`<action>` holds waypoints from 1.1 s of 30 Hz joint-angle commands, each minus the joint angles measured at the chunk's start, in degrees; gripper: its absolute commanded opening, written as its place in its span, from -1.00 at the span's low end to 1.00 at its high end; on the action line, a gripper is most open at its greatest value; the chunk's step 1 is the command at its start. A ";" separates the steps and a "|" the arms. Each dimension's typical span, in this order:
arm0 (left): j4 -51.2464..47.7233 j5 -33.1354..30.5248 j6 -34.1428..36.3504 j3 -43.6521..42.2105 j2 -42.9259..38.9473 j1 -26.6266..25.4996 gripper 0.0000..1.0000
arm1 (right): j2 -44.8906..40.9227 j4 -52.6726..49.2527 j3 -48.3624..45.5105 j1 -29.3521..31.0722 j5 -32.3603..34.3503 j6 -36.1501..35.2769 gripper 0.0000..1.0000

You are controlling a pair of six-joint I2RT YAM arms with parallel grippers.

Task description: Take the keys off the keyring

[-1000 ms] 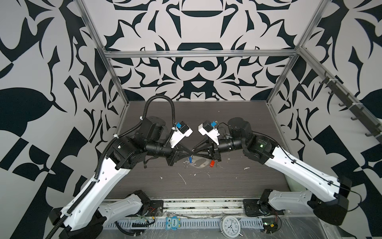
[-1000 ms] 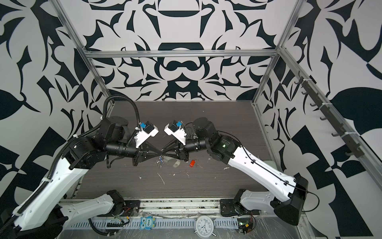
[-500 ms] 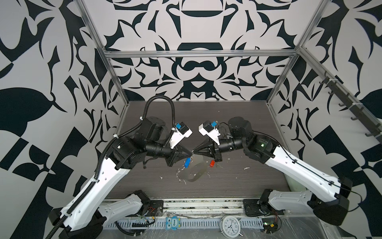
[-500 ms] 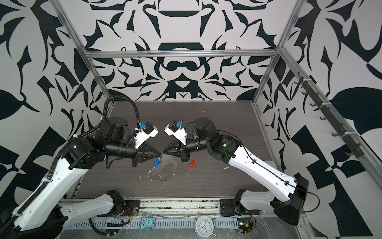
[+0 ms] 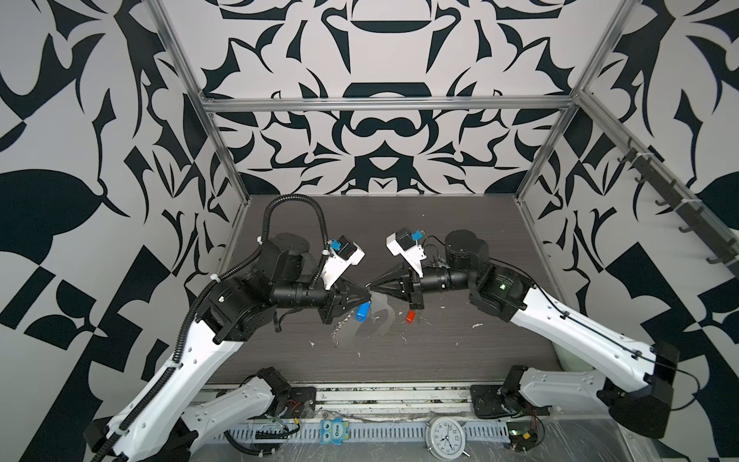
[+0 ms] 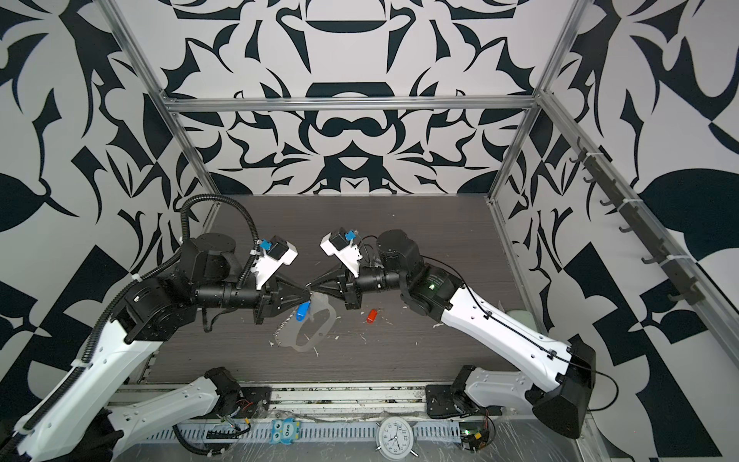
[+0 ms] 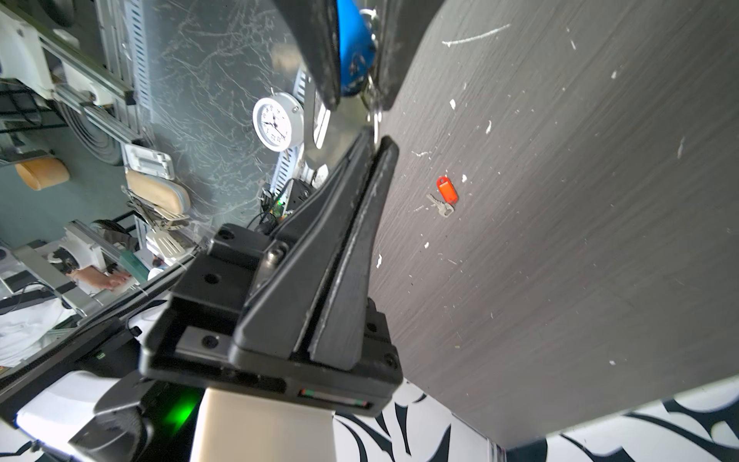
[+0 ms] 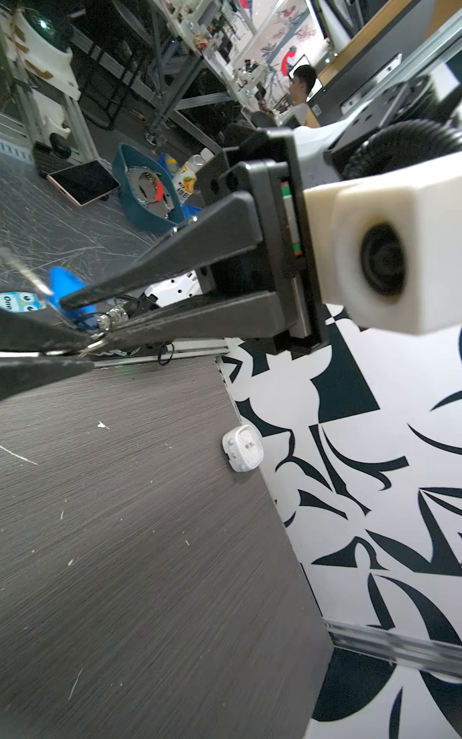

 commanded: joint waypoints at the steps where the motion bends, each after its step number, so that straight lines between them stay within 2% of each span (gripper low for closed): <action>1: 4.09 -0.41 -1.67 -2.44 -1.79 -0.23 -0.58 | -2.38 10.25 -0.10 0.00 3.07 3.22 -1.00; 7: 9.31 -2.63 -2.35 -6.95 -4.99 -0.17 -0.54 | -2.75 11.84 -0.24 0.01 4.10 3.91 -1.00; 17: 13.61 -11.09 -2.16 -10.48 -11.71 -0.15 -0.34 | -3.89 4.51 1.87 0.60 8.93 -0.35 -1.00; 23: 16.63 -10.68 -0.60 -11.88 -14.03 -0.18 -0.14 | -3.81 1.10 3.39 1.44 11.06 -2.59 -1.00; 27: 24.68 -7.96 -0.40 -14.62 -15.23 -0.16 0.02 | -3.63 0.87 3.47 1.93 11.53 -2.88 -1.00; 33: 28.76 -5.58 -0.71 -15.25 -10.52 -0.06 0.04 | -3.71 0.93 3.65 2.43 11.96 -2.95 -1.00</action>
